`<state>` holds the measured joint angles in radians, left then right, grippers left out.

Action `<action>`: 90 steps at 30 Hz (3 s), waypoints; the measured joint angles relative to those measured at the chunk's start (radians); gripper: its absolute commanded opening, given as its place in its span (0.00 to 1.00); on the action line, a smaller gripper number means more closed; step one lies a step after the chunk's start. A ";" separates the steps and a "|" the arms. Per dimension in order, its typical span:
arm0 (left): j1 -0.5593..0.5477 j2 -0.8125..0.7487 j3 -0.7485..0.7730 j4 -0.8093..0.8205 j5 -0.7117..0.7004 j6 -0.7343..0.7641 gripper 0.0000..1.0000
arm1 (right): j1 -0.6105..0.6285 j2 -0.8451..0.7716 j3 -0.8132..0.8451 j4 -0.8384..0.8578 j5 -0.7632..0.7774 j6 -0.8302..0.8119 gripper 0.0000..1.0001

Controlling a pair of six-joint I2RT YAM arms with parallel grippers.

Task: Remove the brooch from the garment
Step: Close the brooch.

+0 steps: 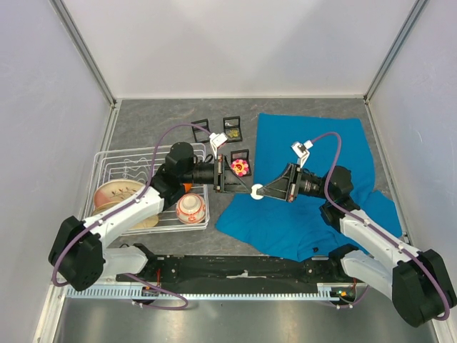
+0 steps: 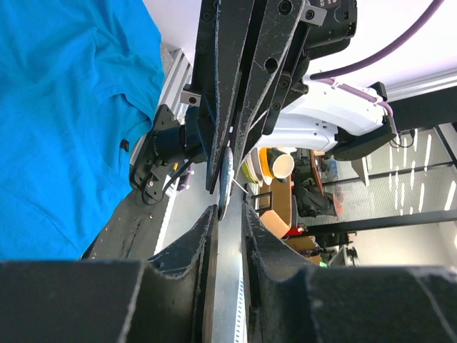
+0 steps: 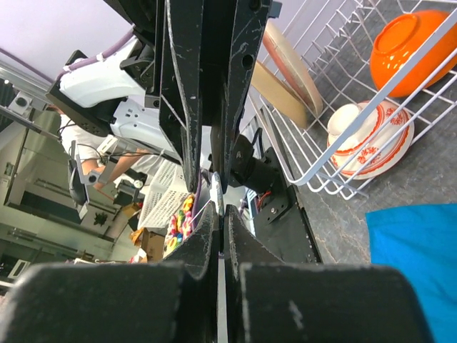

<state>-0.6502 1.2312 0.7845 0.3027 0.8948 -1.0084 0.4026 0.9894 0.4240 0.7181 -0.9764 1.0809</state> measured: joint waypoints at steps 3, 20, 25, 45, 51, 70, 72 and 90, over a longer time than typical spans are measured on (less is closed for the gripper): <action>0.000 0.000 -0.012 0.031 -0.002 -0.019 0.24 | 0.001 0.001 -0.008 0.036 0.014 0.009 0.00; -0.004 0.036 -0.013 0.134 0.005 -0.078 0.02 | 0.019 0.003 -0.009 0.090 0.044 0.046 0.11; -0.004 0.034 -0.008 0.079 -0.004 -0.056 0.02 | 0.002 -0.027 0.050 -0.159 0.052 -0.082 0.54; -0.004 -0.023 0.117 -0.214 -0.054 0.199 0.02 | -0.026 -0.066 0.184 -0.393 0.053 -0.191 0.66; -0.004 -0.023 0.116 -0.203 -0.047 0.198 0.02 | 0.027 -0.036 0.156 -0.313 0.053 -0.148 0.55; -0.004 -0.001 0.060 -0.060 0.008 0.114 0.02 | 0.030 0.008 0.121 -0.116 0.031 -0.012 0.47; -0.004 -0.001 0.060 -0.056 0.012 0.109 0.02 | 0.031 0.014 0.120 -0.104 0.029 -0.005 0.39; -0.003 0.028 0.022 0.067 0.045 -0.013 0.02 | 0.034 0.035 0.105 -0.052 0.008 0.014 0.19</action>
<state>-0.6537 1.2594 0.8062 0.3698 0.9394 -1.0214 0.4366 1.0241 0.5289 0.6662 -0.9688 1.0946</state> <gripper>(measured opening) 0.032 0.195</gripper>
